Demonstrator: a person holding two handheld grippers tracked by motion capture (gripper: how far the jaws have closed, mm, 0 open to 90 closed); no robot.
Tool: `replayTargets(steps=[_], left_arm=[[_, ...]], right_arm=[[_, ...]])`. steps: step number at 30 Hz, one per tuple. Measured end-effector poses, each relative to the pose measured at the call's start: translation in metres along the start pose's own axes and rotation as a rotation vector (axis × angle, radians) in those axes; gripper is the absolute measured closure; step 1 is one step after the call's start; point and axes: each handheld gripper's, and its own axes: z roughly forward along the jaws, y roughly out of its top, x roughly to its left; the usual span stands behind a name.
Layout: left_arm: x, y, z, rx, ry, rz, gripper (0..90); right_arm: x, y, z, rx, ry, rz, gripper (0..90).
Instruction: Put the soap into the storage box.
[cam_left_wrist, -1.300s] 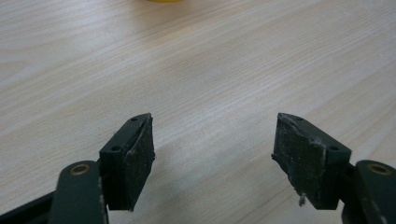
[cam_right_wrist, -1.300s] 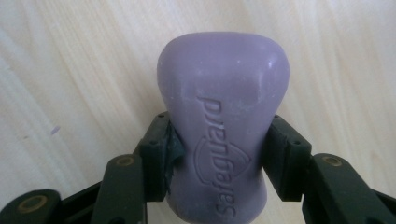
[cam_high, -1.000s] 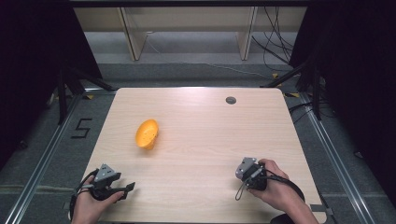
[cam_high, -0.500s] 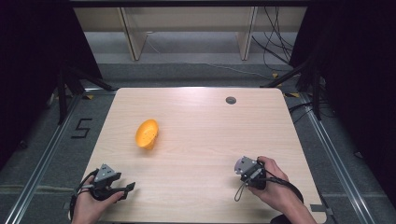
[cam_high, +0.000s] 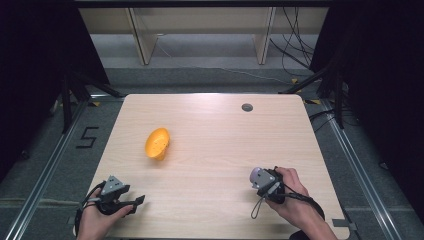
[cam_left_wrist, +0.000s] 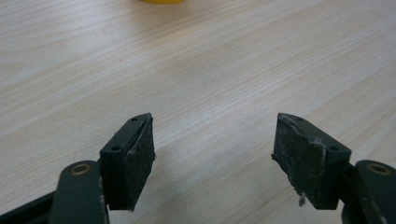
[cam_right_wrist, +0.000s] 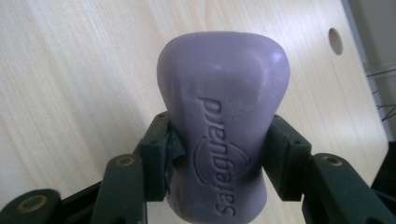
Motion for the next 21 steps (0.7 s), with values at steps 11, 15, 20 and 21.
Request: replayTargets(steps=[11, 15, 20, 21], left_arm=[[-0.003, 0.000, 0.001, -0.021, -0.003, -0.018, 28.7], [-0.004, 0.003, 0.000, -0.021, -0.013, -0.010, 28.7], [-0.010, 0.016, -0.003, -0.047, -0.047, -0.010, 28.9], [-0.011, 0.019, -0.003, -0.060, -0.044, 0.002, 29.1]], right_arm=[[0.007, 0.006, -0.005, -0.049, -0.074, -0.074, 50.3], [0.007, 0.008, -0.006, -0.062, -0.117, -0.108, 50.3], [0.010, 0.013, -0.009, -0.091, -0.183, -0.171, 50.3], [0.013, 0.014, -0.010, -0.093, -0.201, -0.144, 50.3]])
